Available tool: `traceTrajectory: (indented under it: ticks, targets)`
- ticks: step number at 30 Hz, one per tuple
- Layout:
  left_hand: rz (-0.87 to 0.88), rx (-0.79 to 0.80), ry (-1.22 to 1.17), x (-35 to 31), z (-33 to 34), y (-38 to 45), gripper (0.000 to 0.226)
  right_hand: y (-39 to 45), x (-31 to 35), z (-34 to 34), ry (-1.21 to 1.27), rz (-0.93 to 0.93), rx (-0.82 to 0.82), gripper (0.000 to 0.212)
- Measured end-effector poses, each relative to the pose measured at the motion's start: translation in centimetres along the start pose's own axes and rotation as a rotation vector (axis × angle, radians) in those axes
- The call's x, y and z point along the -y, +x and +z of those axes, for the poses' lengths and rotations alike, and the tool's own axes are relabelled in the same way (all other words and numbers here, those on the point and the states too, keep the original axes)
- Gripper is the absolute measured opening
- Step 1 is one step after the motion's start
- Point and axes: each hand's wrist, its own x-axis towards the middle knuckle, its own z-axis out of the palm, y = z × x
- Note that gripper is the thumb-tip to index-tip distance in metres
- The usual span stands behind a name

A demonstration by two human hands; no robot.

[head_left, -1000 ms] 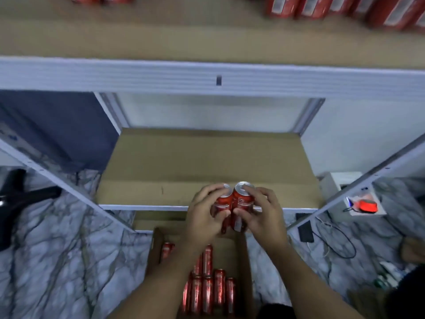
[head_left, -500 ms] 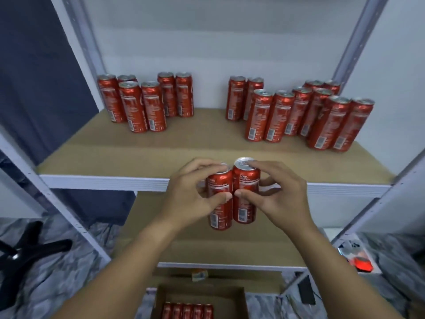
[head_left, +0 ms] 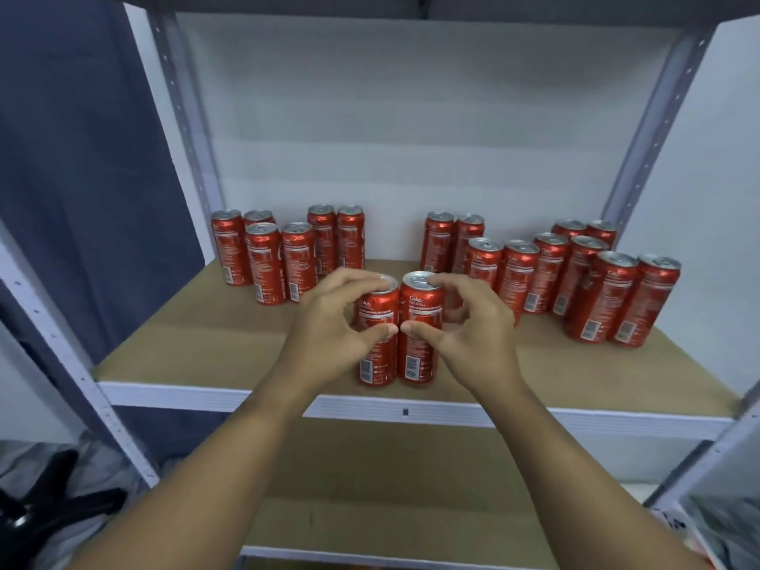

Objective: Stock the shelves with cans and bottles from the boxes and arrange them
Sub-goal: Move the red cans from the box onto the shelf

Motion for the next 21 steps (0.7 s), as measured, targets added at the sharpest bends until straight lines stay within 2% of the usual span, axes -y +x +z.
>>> traceTrajectory:
  ticks: [13, 17, 21]
  targets:
    - [0.003, -0.08, 0.139, 8.9, 3.2, 6.7, 0.054, 6.3, -6.4, 7.3, -0.015, 0.024, -0.043, 0.061]
    - [-0.042, -0.08, 0.154, 11.0, 4.0, 9.1, 0.053, 8.9, -7.6, 9.0, -0.025, 0.13, -0.016, 0.061]
    - [-0.036, -0.076, 0.155, 12.8, 4.4, 10.8, 0.052, 10.5, -8.7, 10.3, -0.021, 0.097, -0.022, 0.06]
